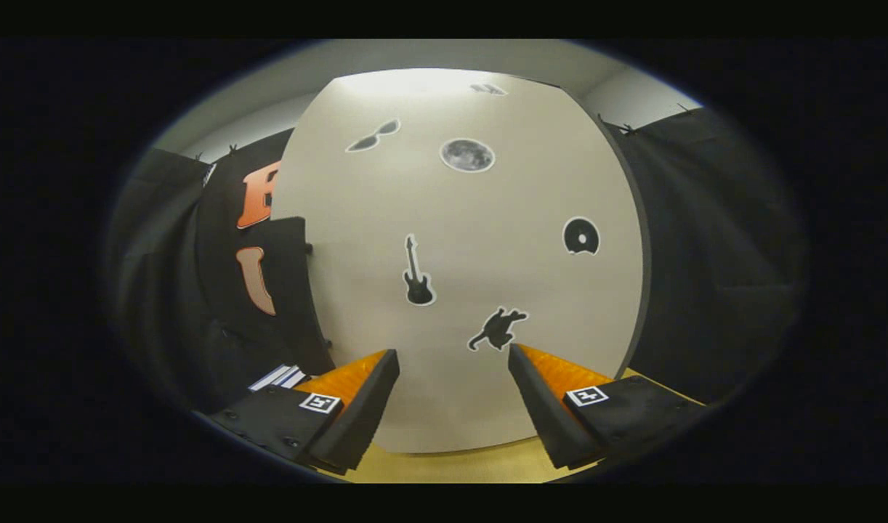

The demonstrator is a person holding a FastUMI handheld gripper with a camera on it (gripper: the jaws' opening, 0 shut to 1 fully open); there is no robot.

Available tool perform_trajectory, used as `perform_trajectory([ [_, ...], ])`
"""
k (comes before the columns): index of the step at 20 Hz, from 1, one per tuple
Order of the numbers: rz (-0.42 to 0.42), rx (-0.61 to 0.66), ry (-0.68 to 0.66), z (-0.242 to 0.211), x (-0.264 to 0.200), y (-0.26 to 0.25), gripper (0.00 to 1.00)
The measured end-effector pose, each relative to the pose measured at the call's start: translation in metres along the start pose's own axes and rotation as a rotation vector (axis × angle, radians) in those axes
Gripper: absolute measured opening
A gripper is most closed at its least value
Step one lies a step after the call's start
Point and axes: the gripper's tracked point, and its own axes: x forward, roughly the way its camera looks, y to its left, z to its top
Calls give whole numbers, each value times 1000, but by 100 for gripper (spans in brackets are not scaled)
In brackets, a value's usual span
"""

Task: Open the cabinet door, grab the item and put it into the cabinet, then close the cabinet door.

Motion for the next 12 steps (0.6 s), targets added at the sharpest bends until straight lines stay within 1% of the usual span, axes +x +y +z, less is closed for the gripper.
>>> perform_trajectory([
  [6,-7,-32,-37,48,-47,-6,97],
  [12,-18,-19,-50,82,-91,-13,97],
])
